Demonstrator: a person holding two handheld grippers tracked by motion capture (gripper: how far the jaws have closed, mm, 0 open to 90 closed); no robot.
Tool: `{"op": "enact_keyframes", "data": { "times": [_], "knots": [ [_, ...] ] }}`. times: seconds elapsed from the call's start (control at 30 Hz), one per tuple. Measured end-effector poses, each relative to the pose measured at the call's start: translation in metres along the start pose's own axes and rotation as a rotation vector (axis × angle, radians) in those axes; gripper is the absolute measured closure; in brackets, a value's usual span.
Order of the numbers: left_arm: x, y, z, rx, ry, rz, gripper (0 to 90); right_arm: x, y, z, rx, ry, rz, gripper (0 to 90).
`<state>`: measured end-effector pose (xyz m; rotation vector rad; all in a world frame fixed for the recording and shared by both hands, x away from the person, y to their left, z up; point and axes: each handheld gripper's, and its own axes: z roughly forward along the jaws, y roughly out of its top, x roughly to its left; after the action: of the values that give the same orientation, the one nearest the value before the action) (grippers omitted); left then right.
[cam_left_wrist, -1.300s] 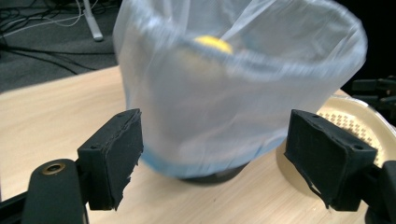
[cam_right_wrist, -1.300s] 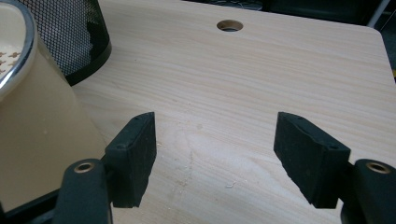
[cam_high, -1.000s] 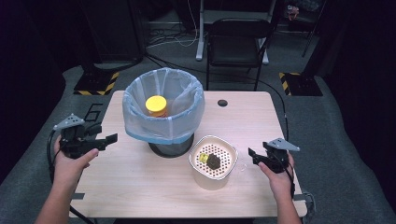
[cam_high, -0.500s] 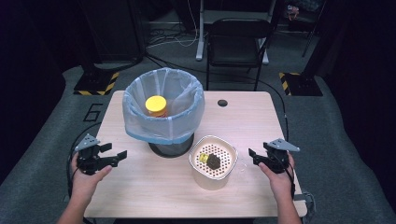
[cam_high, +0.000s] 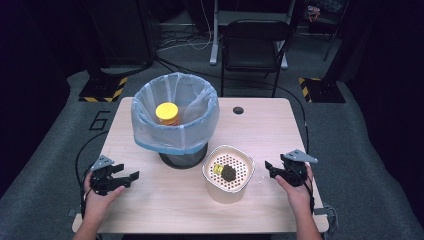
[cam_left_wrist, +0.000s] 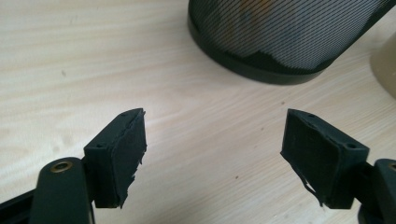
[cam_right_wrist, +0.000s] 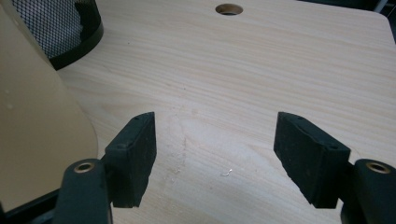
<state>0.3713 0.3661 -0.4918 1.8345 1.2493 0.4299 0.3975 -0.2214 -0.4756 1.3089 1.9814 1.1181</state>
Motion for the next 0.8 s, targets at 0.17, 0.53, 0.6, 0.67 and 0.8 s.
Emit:
{"op": "enact_keyframes", "data": {
  "times": [0.17,0.53,0.6,0.67,0.8],
  "knots": [
    [0.009,-0.01,0.005,0.034,0.025,-0.023,22.1,0.001,-0.003,0.004,0.02,-0.002,-0.002,29.6],
    [0.026,-0.016,0.012,0.071,0.067,-0.025,22.1,-0.003,-0.013,0.012,0.053,-0.011,-0.003,29.6],
    [0.027,-0.017,0.011,0.089,0.078,-0.011,22.1,-0.003,-0.014,0.014,0.054,-0.011,0.0,29.6],
    [0.026,-0.018,0.013,0.078,0.094,-0.01,22.1,-0.003,-0.016,0.016,0.064,-0.019,0.003,29.6],
    [0.026,-0.019,0.013,0.098,0.085,-0.002,22.1,-0.004,-0.02,0.018,0.071,-0.018,0.008,29.5]
  ]
}}
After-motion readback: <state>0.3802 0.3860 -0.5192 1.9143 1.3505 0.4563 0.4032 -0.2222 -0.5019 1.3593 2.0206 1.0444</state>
